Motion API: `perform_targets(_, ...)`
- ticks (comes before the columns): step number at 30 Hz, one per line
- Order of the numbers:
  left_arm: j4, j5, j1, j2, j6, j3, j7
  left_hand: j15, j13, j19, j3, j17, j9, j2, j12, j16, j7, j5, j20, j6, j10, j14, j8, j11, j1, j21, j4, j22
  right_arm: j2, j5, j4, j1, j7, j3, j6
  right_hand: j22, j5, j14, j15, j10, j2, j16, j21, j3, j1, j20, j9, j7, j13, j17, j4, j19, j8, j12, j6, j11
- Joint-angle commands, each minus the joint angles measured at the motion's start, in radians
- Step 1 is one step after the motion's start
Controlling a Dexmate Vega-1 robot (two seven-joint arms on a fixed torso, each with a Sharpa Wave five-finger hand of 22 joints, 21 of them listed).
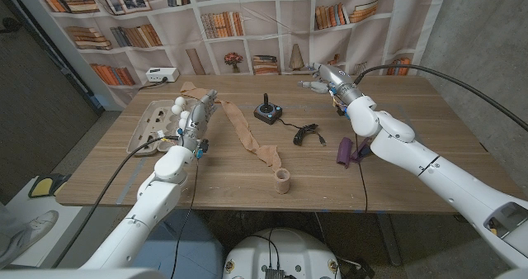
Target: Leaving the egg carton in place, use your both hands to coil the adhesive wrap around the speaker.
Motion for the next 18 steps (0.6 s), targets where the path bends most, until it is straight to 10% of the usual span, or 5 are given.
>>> perform_targets(1, 0.003, 0.005, 0.003, 0.007, 0.0, 0.005, -0.015, 0.007, 0.002, 0.004, -0.007, 0.003, 0.003, -0.002, 0.0, 0.002, -0.004, 0.007, -0.001, -0.009, -0.004, -0.018, -0.004, 0.002, 0.002, -0.007, 0.0, 0.003, 0.005, -0.03, -0.006, 0.021, 0.042, -0.024, -0.028, 0.005, -0.004, 0.007, -0.1, -0.006, 0.005, 0.008, 0.009, -0.005, 0.003, 0.005, 0.006, -0.011, 0.007, 0.008, 0.003, 0.009, 0.003, -0.002, 0.015, -0.004)
perform_targets(18, 0.012, 0.004, 0.005, 0.006, -0.008, 0.004, -0.019, 0.007, 0.002, 0.006, -0.007, 0.003, 0.003, 0.003, 0.002, 0.004, -0.003, 0.007, -0.002, -0.005, 0.0, -0.017, -0.002, 0.0, 0.005, -0.013, 0.0, 0.003, 0.011, -0.079, -0.041, 0.044, 0.121, -0.058, -0.106, 0.009, -0.003, -0.015, -0.099, 0.012, 0.003, 0.017, 0.007, -0.024, -0.003, 0.011, 0.007, -0.003, 0.019, 0.034, 0.008, -0.001, 0.0, 0.011, 0.024, -0.019)
